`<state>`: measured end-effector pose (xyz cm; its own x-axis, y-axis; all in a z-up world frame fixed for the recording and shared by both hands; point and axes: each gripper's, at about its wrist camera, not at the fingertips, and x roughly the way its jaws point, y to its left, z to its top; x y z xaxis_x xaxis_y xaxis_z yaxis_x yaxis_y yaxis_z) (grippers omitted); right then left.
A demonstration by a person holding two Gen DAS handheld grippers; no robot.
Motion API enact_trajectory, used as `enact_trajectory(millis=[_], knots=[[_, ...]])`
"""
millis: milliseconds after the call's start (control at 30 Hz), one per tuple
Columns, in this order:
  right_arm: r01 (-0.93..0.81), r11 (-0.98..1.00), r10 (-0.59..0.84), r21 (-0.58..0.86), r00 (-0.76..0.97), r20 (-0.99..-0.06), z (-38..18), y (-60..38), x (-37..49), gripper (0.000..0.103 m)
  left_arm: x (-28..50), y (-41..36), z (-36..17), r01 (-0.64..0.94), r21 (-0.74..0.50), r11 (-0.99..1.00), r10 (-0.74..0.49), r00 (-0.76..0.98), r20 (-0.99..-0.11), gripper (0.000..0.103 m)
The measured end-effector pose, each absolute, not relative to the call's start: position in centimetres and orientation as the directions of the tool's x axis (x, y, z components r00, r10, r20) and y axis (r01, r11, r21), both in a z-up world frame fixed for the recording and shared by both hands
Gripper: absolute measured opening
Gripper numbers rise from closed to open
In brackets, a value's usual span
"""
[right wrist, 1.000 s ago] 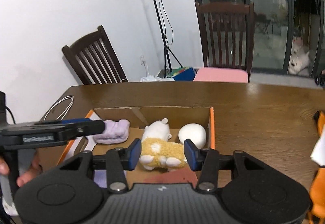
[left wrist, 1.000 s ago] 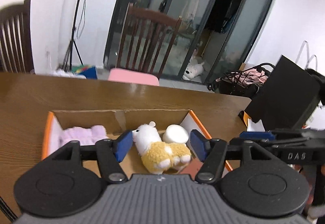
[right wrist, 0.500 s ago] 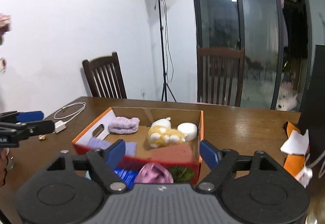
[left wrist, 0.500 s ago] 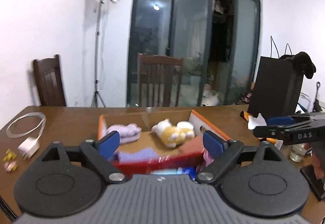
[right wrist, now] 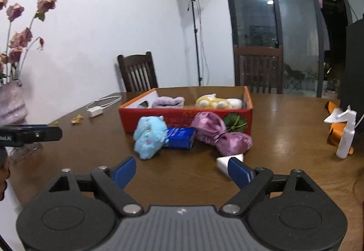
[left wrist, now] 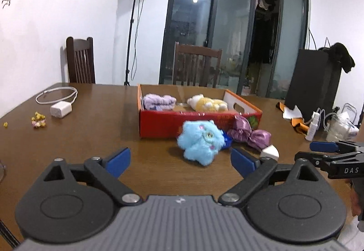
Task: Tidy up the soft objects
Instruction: 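Reach the right gripper to the blue fuzzy plush and grasp it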
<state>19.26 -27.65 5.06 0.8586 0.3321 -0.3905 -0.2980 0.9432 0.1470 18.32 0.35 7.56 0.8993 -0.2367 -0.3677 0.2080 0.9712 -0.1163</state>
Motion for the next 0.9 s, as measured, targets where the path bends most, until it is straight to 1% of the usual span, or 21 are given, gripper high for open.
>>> enact_trajectory(millis=[133,267,333,367,467,567,633,700,767,800,900], knots=[[-0.309,0.933,0.356,0.183,0.858,-0.369,5.6,-27.5,20.7,0.087,19.7,0.4,7.1,0.219,-0.135,0.966,-0.254,0.892,-0.373,0.097],[-0.334,0.926,0.377,0.175,0.836,-0.4,4.9,-25.8,23.4,0.086,22.0,0.2,5.8,0.216,-0.141,0.966,-0.256,0.876,-0.409,0.097],[-0.349,0.921,0.39,0.174,0.819,-0.42,4.5,-24.6,25.3,0.083,23.3,0.4,5.2,0.212,-0.151,0.966,-0.257,0.868,-0.424,0.097],[-0.356,0.919,0.394,0.17,0.812,-0.43,4.3,-23.9,26.4,0.08,23.9,0.6,4.8,0.206,-0.156,0.966,-0.254,0.866,-0.43,0.097],[-0.371,0.915,0.402,0.159,0.801,-0.444,4.1,-21.8,30.0,0.079,25.6,1.2,4.0,0.191,-0.169,0.967,-0.248,0.86,-0.446,0.097],[-0.381,0.908,0.417,0.172,0.785,-0.458,3.9,-20.1,33.6,0.073,26.7,1.7,3.4,0.177,-0.179,0.968,-0.241,0.856,-0.457,0.097],[-0.384,0.905,0.424,0.183,0.775,-0.468,3.5,-19.2,35.5,0.071,27.2,2.2,3.1,0.171,-0.187,0.967,-0.241,0.853,-0.464,0.097],[-0.382,0.905,0.422,0.185,0.763,-0.49,3.1,-18.3,37.0,0.062,27.5,2.6,2.8,0.164,-0.194,0.967,-0.238,0.851,-0.469,0.097],[-0.399,0.887,0.461,0.233,0.732,-0.502,2.6,-18.0,37.8,0.04,27.5,3.0,2.6,0.163,-0.203,0.966,-0.242,0.849,-0.47,0.097],[-0.412,0.87,0.493,0.27,0.708,-0.506,2.5,-18.0,37.9,0.035,27.6,3.2,2.5,0.166,-0.21,0.963,-0.249,0.847,-0.47,0.097],[-0.436,0.837,0.547,0.331,0.66,-0.515,2.4,-18.5,36.8,0.033,27.5,3.6,2.0,0.171,-0.227,0.959,-0.263,0.837,-0.48,0.097]])
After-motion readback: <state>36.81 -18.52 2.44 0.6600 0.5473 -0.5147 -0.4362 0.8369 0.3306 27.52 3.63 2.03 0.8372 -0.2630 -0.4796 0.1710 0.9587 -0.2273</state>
